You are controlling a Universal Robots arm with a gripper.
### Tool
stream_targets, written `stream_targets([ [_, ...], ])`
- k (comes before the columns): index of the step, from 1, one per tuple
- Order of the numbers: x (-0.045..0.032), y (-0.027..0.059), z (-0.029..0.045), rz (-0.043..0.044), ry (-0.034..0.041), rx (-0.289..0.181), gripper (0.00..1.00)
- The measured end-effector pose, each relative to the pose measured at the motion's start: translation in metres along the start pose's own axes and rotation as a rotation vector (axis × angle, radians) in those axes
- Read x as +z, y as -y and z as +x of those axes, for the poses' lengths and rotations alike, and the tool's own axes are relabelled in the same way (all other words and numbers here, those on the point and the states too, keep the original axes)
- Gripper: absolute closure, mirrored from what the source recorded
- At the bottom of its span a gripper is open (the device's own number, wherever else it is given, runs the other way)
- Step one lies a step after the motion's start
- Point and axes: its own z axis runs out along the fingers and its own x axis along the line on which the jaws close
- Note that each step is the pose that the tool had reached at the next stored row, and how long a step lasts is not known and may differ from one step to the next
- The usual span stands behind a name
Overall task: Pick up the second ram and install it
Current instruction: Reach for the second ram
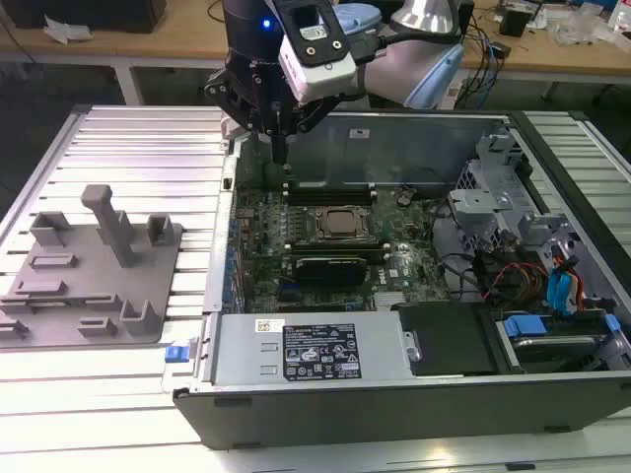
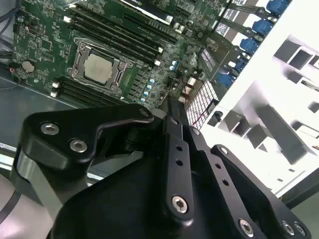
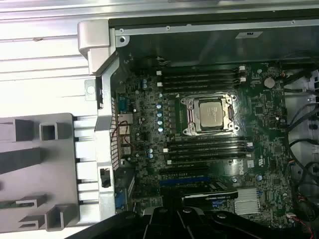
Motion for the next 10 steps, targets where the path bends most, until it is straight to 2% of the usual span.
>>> stream_targets([
  [10,0.0,0.0,0.0003,-0.0008,-0.0001,0.0,0.92],
])
